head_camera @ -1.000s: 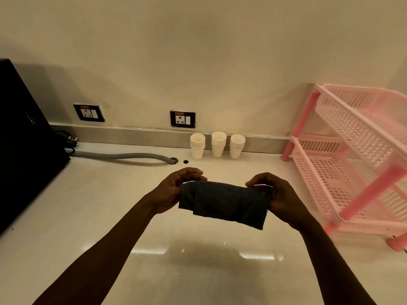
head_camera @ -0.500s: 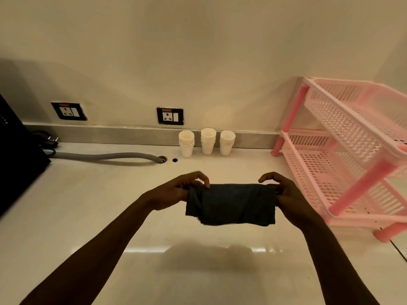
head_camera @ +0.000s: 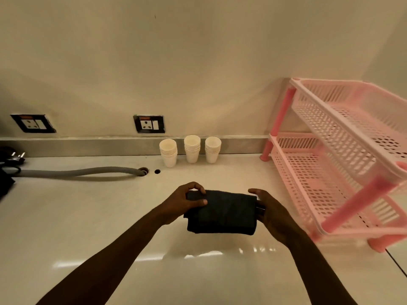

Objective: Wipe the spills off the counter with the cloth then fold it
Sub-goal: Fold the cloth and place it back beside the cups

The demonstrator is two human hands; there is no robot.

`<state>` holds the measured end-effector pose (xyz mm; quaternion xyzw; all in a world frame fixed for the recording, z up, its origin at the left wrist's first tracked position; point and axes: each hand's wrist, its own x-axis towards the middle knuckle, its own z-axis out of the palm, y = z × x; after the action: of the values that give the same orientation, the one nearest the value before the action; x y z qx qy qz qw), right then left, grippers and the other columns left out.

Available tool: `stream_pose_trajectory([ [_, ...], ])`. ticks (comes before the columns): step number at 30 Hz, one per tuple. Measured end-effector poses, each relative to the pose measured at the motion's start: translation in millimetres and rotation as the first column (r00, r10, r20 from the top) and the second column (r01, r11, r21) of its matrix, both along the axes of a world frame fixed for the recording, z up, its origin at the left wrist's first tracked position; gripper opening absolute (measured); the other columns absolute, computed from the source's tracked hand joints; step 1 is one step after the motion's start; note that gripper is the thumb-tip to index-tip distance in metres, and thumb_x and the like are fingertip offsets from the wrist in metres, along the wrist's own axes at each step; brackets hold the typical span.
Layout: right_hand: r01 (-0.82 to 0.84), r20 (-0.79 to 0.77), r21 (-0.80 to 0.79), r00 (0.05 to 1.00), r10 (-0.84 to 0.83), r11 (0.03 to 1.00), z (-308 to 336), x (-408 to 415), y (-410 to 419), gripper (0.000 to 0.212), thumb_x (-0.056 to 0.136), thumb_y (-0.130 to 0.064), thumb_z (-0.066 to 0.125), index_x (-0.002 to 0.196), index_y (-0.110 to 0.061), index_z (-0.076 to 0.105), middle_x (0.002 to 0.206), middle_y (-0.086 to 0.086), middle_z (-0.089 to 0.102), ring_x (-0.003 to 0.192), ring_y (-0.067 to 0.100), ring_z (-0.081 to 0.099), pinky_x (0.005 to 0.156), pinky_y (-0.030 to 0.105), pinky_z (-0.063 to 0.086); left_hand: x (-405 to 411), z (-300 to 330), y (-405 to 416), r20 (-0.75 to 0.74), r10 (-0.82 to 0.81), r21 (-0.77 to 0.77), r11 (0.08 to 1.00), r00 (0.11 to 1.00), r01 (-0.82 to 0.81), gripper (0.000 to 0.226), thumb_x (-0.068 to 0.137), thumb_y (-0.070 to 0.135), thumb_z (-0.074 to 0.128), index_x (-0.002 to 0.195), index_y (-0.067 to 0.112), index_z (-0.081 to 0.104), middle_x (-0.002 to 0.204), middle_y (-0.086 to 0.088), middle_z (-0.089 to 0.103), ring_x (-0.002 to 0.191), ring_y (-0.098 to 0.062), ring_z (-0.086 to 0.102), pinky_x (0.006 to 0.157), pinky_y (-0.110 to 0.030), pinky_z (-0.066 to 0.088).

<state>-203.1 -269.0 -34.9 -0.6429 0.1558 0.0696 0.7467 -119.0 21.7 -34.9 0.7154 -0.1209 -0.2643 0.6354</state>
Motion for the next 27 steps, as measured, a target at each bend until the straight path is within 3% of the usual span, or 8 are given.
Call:
stream_pose_trajectory([
  [2,0.032,0.042,-0.186,0.999,-0.025,0.982,-7.2,14.5,-4.6,0.032,0.094,-0.016,0.07,0.122,-0.03,0.062,0.12,0.013,0.068,0.109,0.028,0.068,0.081,0.034,0.061,14.0,-3.6,-15.7,-0.013,0.072,0.052,0.996,0.997,-0.071,0.041,0.081,0.02,0.085,0.114,0.024,0.062,0.111,-0.015,0.069,0.104,-0.031,0.07,0.075,-0.036,0.061],
  [5,0.209,0.081,-0.271,0.978,-0.194,0.94,-11.1,46.0,-17.7,0.044,0.086,-0.004,0.075,0.111,-0.032,0.052,0.11,-0.003,0.062,0.096,0.013,0.067,0.058,0.02,0.059,42.2,-6.3,-43.5,-0.012,0.248,0.144,0.959,0.969,-0.244,0.054,0.078,0.018,0.088,0.12,0.025,0.054,0.119,-0.01,0.06,0.109,-0.031,0.062,0.082,-0.041,0.061],
  [10,0.383,0.153,-0.462,0.923,-0.354,0.8,-14.4,118.8,-44.1,0.027,0.086,-0.006,0.076,0.086,-0.024,0.056,0.11,-0.002,0.063,0.086,0.005,0.062,0.062,0.016,0.043,91.8,-13.7,-103.3,0.256,0.357,0.238,0.878,0.899,-0.416,0.035,0.082,0.006,0.079,0.103,0.019,0.054,0.109,-0.002,0.061,0.106,-0.024,0.06,0.08,-0.025,0.051],
  [13,0.392,0.136,-0.474,0.917,-0.374,0.789,-25.1,159.3,-62.2,0.019,0.09,-0.002,0.071,0.095,-0.02,0.067,0.118,0.003,0.067,0.097,0.02,0.065,0.077,0.029,0.055,115.0,-19.1,-139.1,0.438,0.284,0.269,0.864,0.853,-0.426,0.024,0.084,-0.001,0.073,0.099,0.011,0.059,0.111,-0.011,0.064,0.105,-0.026,0.06,0.092,-0.032,0.051],
  [16,0.358,0.168,-0.567,0.932,-0.322,0.742,-35.6,188.0,-70.8,0.026,0.093,0.004,0.062,0.111,-0.011,0.073,0.122,0.013,0.069,0.113,0.032,0.064,0.102,0.048,0.053,136.2,-27.0,-165.0,0.534,0.22,0.288,0.861,0.817,-0.42,0.02,0.086,-0.005,0.067,0.103,0.004,0.062,0.113,-0.015,0.062,0.104,-0.027,0.06,0.085,-0.024,0.044],
  [21,0.257,0.199,-0.811,0.966,-0.165,0.526,-55.4,220.9,-83.2,0.032,0.092,0.004,0.062,0.123,0.0,0.069,0.128,0.019,0.068,0.123,0.038,0.059,0.116,0.044,0.039,163.3,-50.8,-189.7,0.566,0.052,0.434,0.83,0.823,-0.351,0.027,0.093,-0.002,0.059,0.119,0.002,0.06,0.133,-0.019,0.054,0.117,-0.033,0.059,0.094,-0.028,0.048],
  [24,0.118,0.1,-0.924,0.993,-0.066,0.364,-69.2,225.1,-88.4,0.043,0.092,-0.001,0.062,0.136,-0.004,0.062,0.146,0.019,0.054,0.137,0.039,0.047,0.119,0.043,0.032,162.3,-73.2,-196.7,0.488,-0.098,0.627,0.731,0.867,-0.27,0.055,0.095,0.008,0.064,0.146,0.006,0.045,0.166,-0.019,0.021,0.151,-0.039,0.028,0.122,-0.043,0.035],
  [27,0.178,0.173,-0.967,0.984,-0.046,0.183,-81.8,216.7,-81.0,0.043,0.091,-0.011,0.066,0.133,-0.005,0.063,0.143,0.02,0.055,0.133,0.04,0.051,0.113,0.048,0.04,148.1,-97.2,-203.2,0.572,-0.286,0.724,0.617,0.769,-0.309,0.061,0.099,0.018,0.059,0.155,0.009,0.035,0.171,-0.02,-0.003,0.157,-0.042,-0.009,0.128,-0.055,0.003],
])
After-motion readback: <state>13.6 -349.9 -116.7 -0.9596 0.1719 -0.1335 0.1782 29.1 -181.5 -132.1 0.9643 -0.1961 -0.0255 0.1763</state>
